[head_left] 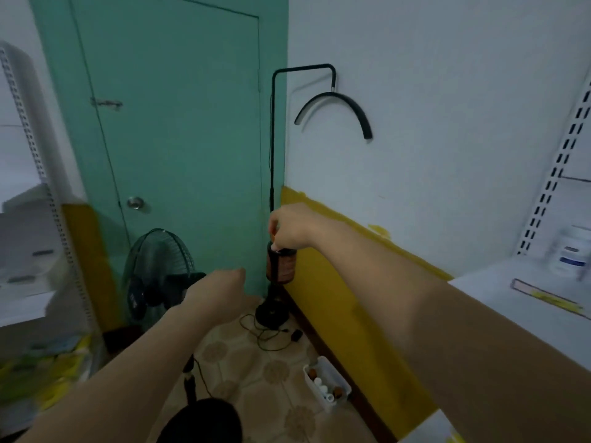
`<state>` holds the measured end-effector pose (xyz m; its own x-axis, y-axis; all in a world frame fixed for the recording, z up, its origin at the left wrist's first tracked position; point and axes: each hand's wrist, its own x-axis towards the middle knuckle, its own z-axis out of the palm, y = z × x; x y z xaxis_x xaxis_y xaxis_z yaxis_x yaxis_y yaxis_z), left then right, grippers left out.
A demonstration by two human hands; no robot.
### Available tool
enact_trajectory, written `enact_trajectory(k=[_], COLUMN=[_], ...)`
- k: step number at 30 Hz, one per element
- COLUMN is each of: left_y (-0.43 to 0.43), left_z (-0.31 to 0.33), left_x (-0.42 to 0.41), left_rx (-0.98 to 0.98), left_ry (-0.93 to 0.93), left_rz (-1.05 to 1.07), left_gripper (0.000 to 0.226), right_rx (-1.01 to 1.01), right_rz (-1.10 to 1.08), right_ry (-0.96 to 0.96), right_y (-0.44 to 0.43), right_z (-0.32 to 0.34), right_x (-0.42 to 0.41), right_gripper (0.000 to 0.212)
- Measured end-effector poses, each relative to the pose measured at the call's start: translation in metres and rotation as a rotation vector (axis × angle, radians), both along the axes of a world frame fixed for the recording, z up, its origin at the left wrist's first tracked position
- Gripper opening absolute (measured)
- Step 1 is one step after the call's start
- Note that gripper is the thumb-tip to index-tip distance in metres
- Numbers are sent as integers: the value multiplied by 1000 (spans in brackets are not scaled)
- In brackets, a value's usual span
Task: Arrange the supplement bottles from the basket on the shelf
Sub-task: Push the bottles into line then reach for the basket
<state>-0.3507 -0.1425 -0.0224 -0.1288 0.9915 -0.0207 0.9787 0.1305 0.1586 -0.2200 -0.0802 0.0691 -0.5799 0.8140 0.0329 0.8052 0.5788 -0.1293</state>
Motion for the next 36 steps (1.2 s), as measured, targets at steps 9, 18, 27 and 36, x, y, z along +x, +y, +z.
enact_trajectory(k=[9, 18, 27, 36], left_y=[171, 332, 480, 552], left_z=[-58, -119, -227, -402], left_x=[-11, -26, -14, 49], left_rx=[-94, -186, -322, -582], left_ry=[-111, -109, -97, -34], left_rz=[-162, -225, -366, -495], left_gripper=[45, 41, 42, 43], right_rx=[-136, -270, -425, -550], right_rz=[-206, -352, -529, -753], right_ry=[-101, -145, -15, 51], right_y=[166, 332, 453, 521], right_z=[-59, -131, -233, -459], right_x=[-20, -24, 13, 87], right_gripper=[36, 17, 15, 26])
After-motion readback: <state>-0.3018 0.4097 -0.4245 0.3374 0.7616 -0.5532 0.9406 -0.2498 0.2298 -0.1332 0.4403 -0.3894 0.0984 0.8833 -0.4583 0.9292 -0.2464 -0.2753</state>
